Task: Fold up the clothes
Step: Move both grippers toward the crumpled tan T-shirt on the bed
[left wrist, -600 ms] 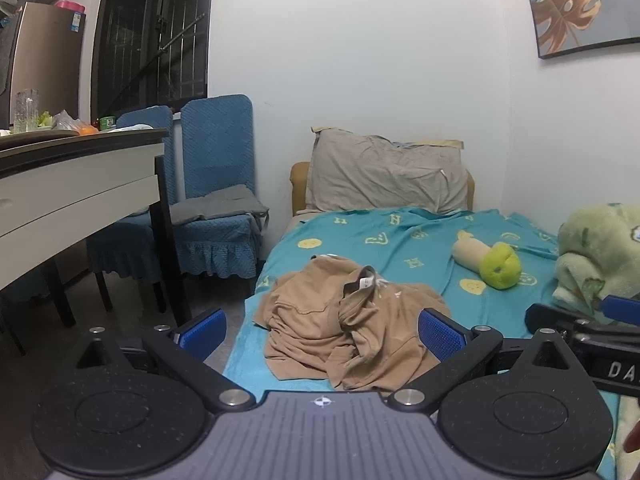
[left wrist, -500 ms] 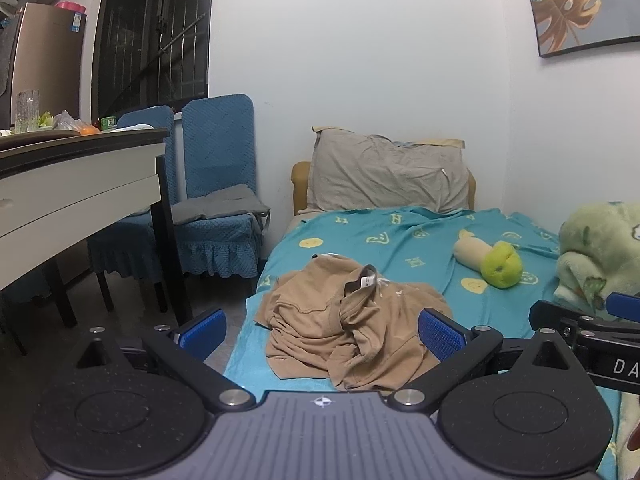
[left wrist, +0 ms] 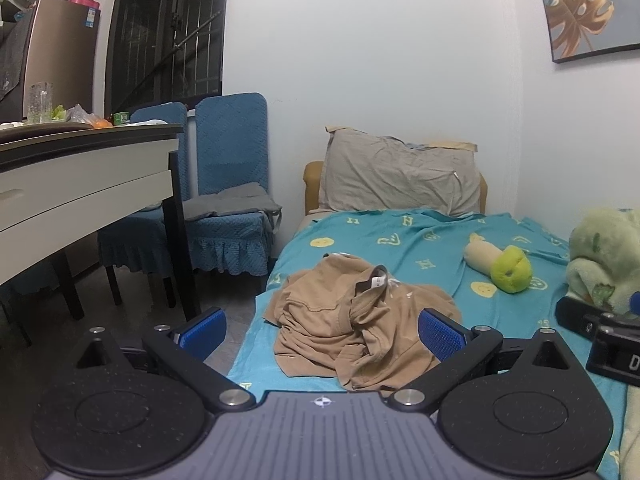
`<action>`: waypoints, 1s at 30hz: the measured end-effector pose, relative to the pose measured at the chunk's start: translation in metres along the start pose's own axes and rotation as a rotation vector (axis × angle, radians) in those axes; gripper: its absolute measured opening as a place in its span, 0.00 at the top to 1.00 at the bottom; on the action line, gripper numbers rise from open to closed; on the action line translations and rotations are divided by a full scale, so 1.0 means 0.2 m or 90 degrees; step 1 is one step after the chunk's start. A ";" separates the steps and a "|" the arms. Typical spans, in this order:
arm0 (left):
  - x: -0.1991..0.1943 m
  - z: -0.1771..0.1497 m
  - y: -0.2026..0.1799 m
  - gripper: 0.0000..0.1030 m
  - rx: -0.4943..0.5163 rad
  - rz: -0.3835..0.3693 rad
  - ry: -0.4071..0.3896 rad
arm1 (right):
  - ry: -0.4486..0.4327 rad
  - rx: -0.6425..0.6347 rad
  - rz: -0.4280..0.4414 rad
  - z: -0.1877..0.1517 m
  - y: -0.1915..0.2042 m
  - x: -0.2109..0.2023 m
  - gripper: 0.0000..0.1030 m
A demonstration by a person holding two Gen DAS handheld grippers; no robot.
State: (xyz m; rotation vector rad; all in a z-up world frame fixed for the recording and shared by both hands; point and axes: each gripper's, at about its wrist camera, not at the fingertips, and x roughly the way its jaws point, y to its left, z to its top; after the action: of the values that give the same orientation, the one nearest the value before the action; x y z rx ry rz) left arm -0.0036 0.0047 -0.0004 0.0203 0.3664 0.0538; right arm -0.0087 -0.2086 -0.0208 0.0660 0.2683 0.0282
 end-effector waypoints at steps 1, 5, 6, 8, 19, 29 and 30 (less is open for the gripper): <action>0.00 0.00 0.00 0.00 0.000 0.003 0.001 | -0.002 -0.003 -0.008 0.00 0.00 0.00 0.00; 0.00 -0.01 0.00 0.00 0.007 0.014 0.000 | -0.015 0.003 0.024 0.01 -0.01 -0.02 0.00; 0.00 -0.01 0.00 0.00 0.009 0.013 0.000 | -0.021 0.010 0.033 0.02 -0.02 -0.03 0.00; 0.00 -0.01 0.00 0.00 0.012 0.010 -0.002 | -0.034 0.029 0.040 0.02 -0.03 -0.04 0.00; 0.00 -0.01 -0.01 0.00 0.026 0.004 0.001 | -0.021 0.078 0.060 0.02 -0.09 -0.02 0.47; 0.21 0.09 0.03 0.00 0.025 -0.022 0.081 | -0.073 0.131 0.057 0.15 -0.14 0.04 0.00; 0.24 0.11 0.04 0.00 0.032 -0.024 0.083 | -0.071 0.138 0.059 0.17 -0.15 0.05 0.00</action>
State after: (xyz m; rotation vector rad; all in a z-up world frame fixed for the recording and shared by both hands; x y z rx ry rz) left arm 0.0490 0.0143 0.0022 0.0594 0.4975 0.0083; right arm 0.0109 -0.2407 0.0069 0.2942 0.1564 0.0877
